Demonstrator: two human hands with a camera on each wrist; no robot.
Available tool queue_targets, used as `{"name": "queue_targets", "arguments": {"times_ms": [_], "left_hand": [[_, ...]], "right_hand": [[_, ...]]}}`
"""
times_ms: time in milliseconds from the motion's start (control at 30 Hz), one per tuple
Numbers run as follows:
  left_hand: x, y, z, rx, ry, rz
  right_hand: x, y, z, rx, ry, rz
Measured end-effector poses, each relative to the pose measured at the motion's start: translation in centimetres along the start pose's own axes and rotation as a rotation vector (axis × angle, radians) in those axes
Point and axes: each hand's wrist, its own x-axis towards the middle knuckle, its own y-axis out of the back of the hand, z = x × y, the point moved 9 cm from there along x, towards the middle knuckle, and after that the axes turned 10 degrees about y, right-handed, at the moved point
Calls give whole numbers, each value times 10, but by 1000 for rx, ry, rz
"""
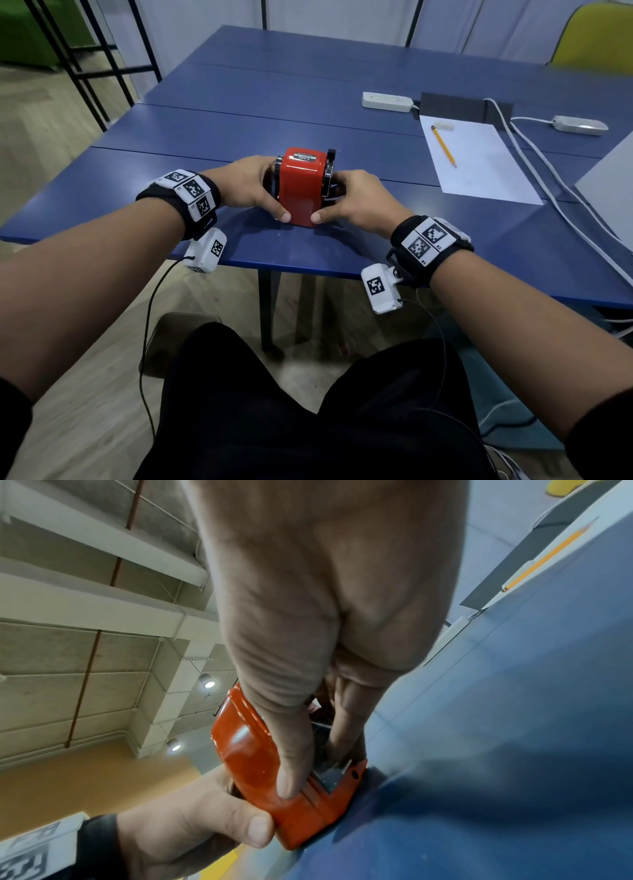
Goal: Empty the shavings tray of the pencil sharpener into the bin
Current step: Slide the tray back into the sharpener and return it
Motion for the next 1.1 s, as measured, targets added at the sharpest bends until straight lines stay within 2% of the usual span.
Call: {"name": "queue_targets", "arguments": {"times_ms": [233, 633, 800, 1100], "left_hand": [[0, 4, 3, 119, 89, 5], [-31, 26, -7, 359, 296, 336], [-43, -9, 0, 266, 273, 221], [-35, -18, 17, 200, 221, 260]], "right_hand": [[2, 4, 0, 101, 10, -33], [-34, 0, -2, 61, -15, 49], [-42, -6, 3, 30, -32, 23], [-17, -7, -19, 8, 44, -30]]}}
